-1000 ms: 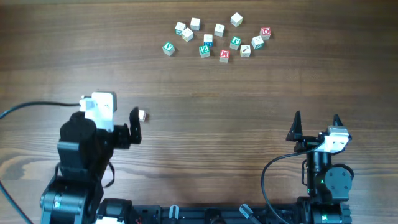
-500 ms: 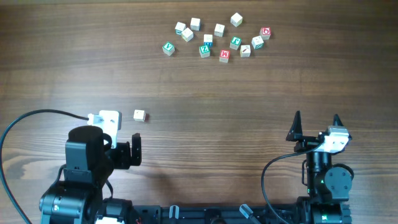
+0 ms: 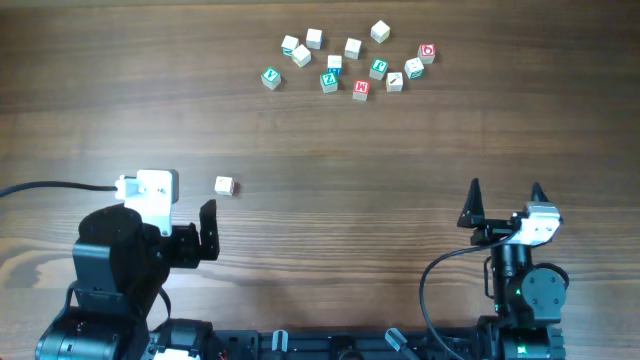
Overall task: Form a horizontal line
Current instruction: 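Open the left gripper, release the block, and retract the left arm, then reach the right gripper into the block cluster toward a Y block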
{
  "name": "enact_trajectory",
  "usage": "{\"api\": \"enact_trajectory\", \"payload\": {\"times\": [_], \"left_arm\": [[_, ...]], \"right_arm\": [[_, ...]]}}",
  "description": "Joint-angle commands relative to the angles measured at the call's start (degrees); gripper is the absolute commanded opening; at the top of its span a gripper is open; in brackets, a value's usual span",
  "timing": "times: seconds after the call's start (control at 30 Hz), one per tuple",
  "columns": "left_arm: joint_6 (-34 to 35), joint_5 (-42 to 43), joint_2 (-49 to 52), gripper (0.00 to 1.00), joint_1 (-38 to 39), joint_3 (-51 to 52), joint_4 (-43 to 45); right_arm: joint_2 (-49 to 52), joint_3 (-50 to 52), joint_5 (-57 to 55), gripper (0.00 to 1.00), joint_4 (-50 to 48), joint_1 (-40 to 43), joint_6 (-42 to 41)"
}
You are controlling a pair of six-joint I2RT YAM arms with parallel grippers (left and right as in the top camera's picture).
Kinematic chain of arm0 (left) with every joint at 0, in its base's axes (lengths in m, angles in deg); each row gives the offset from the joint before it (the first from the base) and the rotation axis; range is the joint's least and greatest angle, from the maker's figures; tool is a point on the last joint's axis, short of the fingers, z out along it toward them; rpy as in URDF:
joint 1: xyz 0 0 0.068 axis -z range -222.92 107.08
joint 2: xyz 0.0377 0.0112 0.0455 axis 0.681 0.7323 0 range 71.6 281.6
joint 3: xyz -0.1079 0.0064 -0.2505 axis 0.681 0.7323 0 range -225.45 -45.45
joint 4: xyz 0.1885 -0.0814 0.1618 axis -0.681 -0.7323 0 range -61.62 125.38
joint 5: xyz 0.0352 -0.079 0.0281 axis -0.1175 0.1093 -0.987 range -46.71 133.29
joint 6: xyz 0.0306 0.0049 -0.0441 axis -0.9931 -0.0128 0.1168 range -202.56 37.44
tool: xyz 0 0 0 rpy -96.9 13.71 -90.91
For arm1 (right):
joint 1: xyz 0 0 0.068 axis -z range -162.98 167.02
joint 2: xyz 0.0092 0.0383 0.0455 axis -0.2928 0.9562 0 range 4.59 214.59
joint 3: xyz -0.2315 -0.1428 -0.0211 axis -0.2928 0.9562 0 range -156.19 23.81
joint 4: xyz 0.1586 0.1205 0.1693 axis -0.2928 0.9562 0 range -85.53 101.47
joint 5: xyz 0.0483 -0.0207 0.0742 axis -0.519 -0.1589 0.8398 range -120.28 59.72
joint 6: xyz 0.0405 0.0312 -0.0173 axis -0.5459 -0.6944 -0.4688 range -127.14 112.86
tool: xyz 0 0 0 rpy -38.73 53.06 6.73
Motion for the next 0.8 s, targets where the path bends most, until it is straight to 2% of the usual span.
{"api": "enact_trajectory", "payload": {"times": [0.0, 0.07, 0.17, 0.27, 0.33, 0.37, 0.43, 0.5, 0.77], "left_arm": [[2.1, 0.5, -0.4, 1.00, -0.5, -1.8, -0.1], [2.3, 0.7, -0.4, 1.00, -0.5, -3.2, -0.7], [2.3, 0.7, -0.4, 1.00, -0.5, -5.9, -3.7], [2.3, 0.6, -0.4, 1.00, -0.5, -7.0, -7.6], [2.3, 0.5, -0.4, 1.00, -0.5, -7.0, -9.8], [2.3, 0.4, -0.4, 1.00, -0.5, -7.0, -10.5], [2.3, 0.5, -0.4, 1.00, -0.5, -7.0, -10.8], [2.3, 0.5, -0.4, 1.00, -0.5, -7.0, -10.7], [2.3, 0.5, -0.4, 1.00, -0.5, -7.0, -10.8]], "right_arm": [[-0.5, 0.1, 2.6, 1.00, -0.5, -0.3, -10.8], [-0.5, 0.1, 2.9, 1.00, -0.3, -0.3, -18.4], [-0.5, 0.1, 8.3, 1.00, -0.1, -0.3, -37.3], [-0.5, 0.1, 9.1, 1.00, -1.9, -0.3, -54.3], [-0.5, 0.1, 11.1, 1.00, -3.0, -0.3, -62.1], [-0.5, 0.1, 13.0, 1.00, -4.9, -0.3, -61.0], [-0.5, 0.1, 21.1, 1.00, -12.1, -0.3, -49.0], [-0.5, 0.0, 24.8, 1.00, -15.8, -0.3, -44.2], [4.9, -6.8, 24.2, 1.00, -14.1, -0.3, -34.0]]}}
